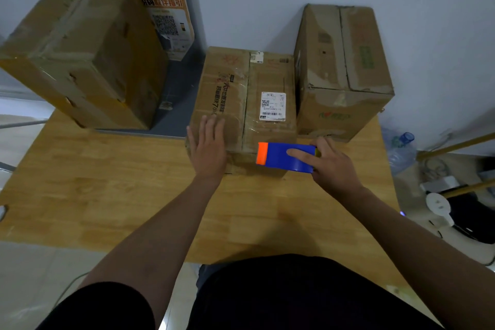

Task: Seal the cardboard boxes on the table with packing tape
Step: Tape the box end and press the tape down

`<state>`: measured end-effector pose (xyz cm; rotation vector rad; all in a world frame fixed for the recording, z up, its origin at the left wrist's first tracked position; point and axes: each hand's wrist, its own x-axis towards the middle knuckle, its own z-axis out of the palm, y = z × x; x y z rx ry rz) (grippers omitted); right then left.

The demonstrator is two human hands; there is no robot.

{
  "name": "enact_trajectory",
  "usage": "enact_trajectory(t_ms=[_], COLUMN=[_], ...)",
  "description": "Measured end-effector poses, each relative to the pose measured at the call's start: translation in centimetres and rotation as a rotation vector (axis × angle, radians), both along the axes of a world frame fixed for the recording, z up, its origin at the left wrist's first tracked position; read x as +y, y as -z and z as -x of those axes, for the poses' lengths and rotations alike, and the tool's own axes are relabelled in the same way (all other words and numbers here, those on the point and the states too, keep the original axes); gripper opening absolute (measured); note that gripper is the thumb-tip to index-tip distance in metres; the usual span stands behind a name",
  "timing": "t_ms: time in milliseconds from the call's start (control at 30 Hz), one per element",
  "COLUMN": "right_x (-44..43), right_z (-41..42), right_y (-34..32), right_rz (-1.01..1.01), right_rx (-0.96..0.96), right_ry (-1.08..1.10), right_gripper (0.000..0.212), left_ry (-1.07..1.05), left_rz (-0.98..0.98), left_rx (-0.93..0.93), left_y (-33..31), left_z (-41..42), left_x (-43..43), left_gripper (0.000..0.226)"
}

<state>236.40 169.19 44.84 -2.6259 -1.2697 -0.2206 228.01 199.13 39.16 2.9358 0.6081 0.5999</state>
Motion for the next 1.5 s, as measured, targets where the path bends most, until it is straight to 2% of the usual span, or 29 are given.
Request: enact_trajectory(t_ms=[100, 267, 567, 1000, 1367, 1500], right_x=[0.0, -0.2, -0.2, -1.5, -8.8, -8.1], right_z=[-0.2, -0.4, -0.5, -0.5, -2.8, -2.9], right_y=[0.1, 0.3, 0.7, -0.3, 0.2, 0.7], right_rz=[-0.014, -0.024, -0.023, 0.002, -0.076, -0.056], right_rx=[0.012, 0.021, 0.023, 0.071, 0.024, 0.016], right_ry=[0.02, 0.015, 0.005, 0.005, 0.081, 0.087], right_gripper=[0.074, 0.074, 0.076, 0.073, 0.078, 0.077], left_ry=[0.023, 0.074, -0.023, 0.004, 0.004, -0.008], left_rz=[0.056, 0.117, 0.095, 0.11, 0.144, 0.146], left_rx=[-0.001, 0.056, 0.151, 0.389, 0.444, 0.414], left_y=[0.2, 0.5, 0.9, -0.5, -1.3, -1.2], left_z=[-0.9, -2.6, -2.9, -2.8, -2.9, -2.9], left_x=[-1.4, -3.5, -4.3, -3.8, -3.9, -4.0], left_gripper=[0.056, 0.045, 0.061, 0.066, 0.066, 0.065])
